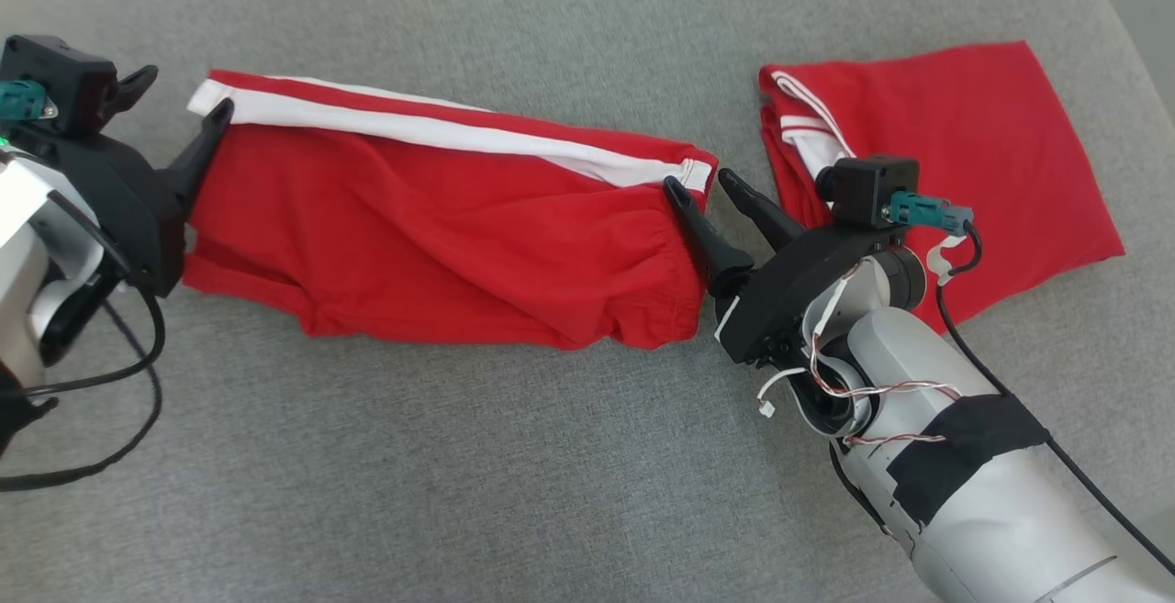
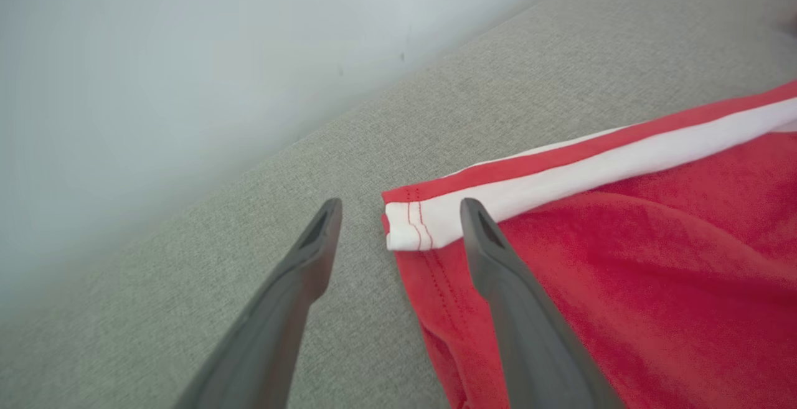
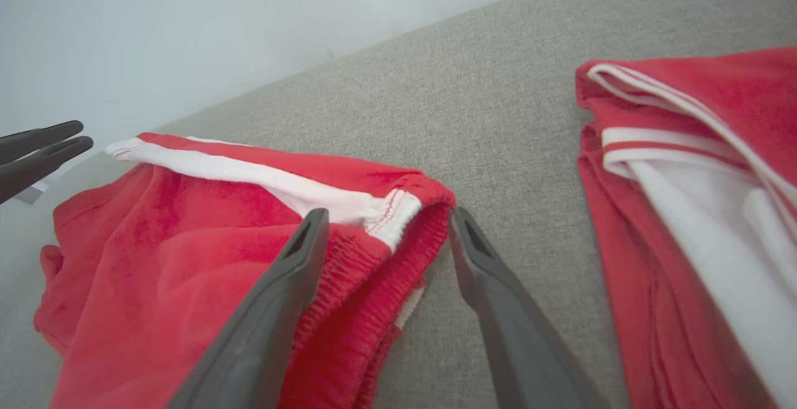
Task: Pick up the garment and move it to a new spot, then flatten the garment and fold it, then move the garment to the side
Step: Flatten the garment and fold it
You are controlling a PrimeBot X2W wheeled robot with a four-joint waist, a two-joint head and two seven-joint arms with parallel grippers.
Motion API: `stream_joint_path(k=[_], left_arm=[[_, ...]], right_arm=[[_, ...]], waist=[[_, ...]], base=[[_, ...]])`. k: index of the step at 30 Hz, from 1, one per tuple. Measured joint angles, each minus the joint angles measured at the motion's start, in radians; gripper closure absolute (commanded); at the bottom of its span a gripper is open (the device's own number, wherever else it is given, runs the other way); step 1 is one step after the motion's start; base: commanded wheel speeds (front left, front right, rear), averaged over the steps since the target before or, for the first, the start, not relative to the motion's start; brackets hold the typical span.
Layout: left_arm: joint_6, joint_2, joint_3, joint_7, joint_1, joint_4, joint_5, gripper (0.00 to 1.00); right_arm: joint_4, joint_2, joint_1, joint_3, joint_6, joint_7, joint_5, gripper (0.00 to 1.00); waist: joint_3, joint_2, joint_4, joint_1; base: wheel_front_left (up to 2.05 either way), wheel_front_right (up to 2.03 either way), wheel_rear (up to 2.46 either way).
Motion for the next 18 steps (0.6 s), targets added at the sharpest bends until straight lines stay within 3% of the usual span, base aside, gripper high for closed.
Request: stream_joint_path(k=[6,11,18], left_arm=[[0.0,-0.016,-0.02,-0.083,0.044,0.014,-0.057,0.0],[0.0,-0.027,-0.023,-0.144,0.121,-0.009,-0.113,0.0],[0.0,-0.052,-0.031,-0.173,0.236,-0.058,-0.167,0.0]], right_arm=[[0.002,-0.008,0.025,0.002,0.017,-0.04,-0.002,0.0],[-0.017,-0.052,0.098,-0.002,0.018,-0.077,-0.003,0.0],[-0.076,-0.067,0.196,0.003,0.018,-0.12,-0.014,0.0]], waist=[[-0.054,-0.0001,0.017,-0.0001],[-0.106,-0.0001,0.036,-0.0001],[-0.152,-0.0003,0.08,-0.0002]], base=[[0.0,0.0,0.0],[0.0,0.0,0.0],[0.0,0.0,0.0]])
